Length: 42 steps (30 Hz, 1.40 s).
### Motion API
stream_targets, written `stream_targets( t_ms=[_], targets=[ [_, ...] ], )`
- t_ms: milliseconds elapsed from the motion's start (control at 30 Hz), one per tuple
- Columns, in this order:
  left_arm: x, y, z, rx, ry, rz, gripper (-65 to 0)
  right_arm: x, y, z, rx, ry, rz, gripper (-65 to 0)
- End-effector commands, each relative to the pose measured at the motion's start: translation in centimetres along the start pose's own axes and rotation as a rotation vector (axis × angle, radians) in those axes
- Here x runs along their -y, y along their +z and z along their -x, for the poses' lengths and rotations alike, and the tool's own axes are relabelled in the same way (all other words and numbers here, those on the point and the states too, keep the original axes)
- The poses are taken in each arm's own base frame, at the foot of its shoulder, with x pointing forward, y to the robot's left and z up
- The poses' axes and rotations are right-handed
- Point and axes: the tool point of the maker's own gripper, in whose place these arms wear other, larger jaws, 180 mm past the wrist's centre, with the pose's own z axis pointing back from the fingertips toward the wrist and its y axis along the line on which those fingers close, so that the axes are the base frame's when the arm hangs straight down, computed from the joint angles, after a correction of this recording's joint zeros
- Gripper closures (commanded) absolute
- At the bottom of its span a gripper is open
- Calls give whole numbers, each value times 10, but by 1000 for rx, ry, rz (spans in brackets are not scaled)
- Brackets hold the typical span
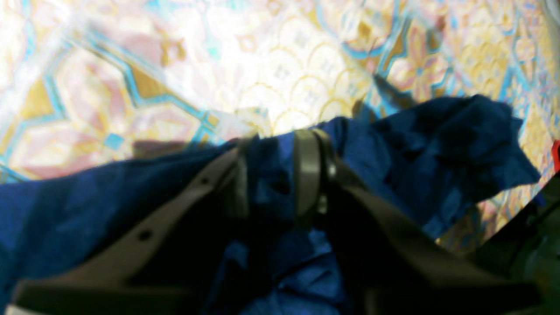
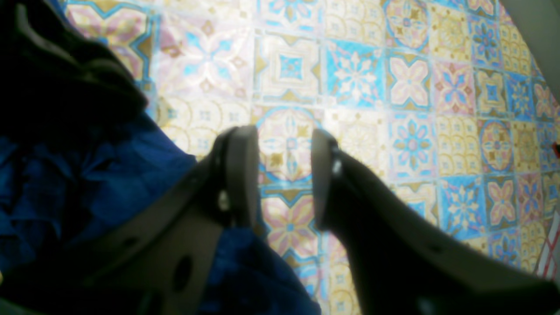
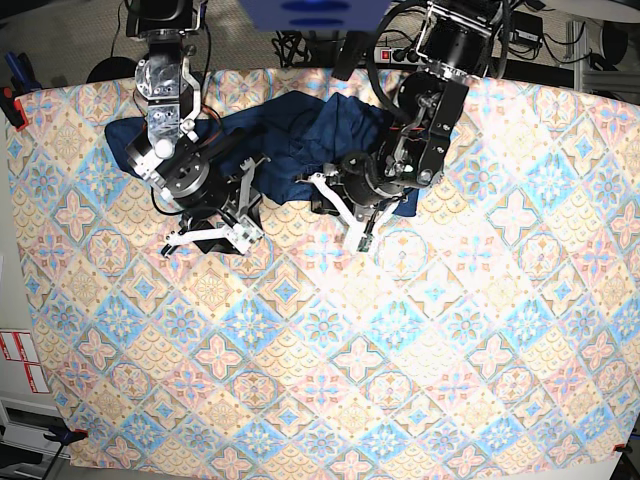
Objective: Fold the T-shirt properly
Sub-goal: 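Lay the folded end down and adjust it with the left gripper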
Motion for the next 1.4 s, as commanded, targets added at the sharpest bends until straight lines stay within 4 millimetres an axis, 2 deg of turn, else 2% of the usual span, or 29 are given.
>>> stream_targets(
  t_ms=[0, 100, 167, 267, 333, 433, 500, 567, 733, 833, 967, 1033, 1100, 1167, 1200, 1300, 1333, 1367],
  targets=[
    [6, 3, -14, 42, -4, 20, -137, 6, 3, -15, 54, -1, 18, -192],
    [16, 16, -27, 106, -19, 40, -142, 6, 3, -15, 54, -1, 18, -192],
    [28, 32, -33, 153, -27, 64, -147, 6, 3, -15, 54, -1, 18, -192],
    [35, 52, -27, 154, -50, 77, -148, 6, 3, -15, 54, -1, 18, -192],
    [34, 59, -14, 116, -60, 73, -167, 6, 3, -15, 54, -1, 18, -192],
    [28, 58, -1, 80, -54, 55, -221, 6, 3, -15, 54, -1, 18, -192],
    [17, 56, 7, 60, -32, 32, -270, 6, 3, -15, 54, 0, 16, -192],
    [7, 58, 11, 52, -13, 12, -341, 5, 2, -16, 56, 1, 14, -192],
    [6, 61, 15, 49, -19, 7, -504, 6, 3, -15, 54, 0, 16, -192],
    [2, 56, 24, 21, -8, -1, -540, 6, 3, -15, 56, -1, 16, -192],
    [-6, 47, 35, -14, 12, -15, -538, 6, 2, -16, 57, 0, 17, -192],
    [-9, 40, 32, -21, 17, -16, -538, 7, 2, -16, 57, -1, 17, -192],
    [-9, 33, 34, -37, 31, -15, -521, 7, 2, -16, 57, -1, 17, -192],
    [-9, 27, 32, -40, 35, -18, -463, 8, 2, -17, 59, 1, 19, -192],
    [-10, 26, 30, -40, 36, -16, -406, 8, 2, -16, 58, 0, 20, -192],
    [-3, 22, 18, -18, 35, -1, -173, 8, 2, -17, 59, 1, 19, -192],
    [-1, 21, 15, -11, 37, 1, -109, 8, 2, -17, 59, 1, 19, -192],
    [0, 20, 9, 1, 32, 3, -74, 8, 2, -17, 59, 1, 19, -192]
  ],
)
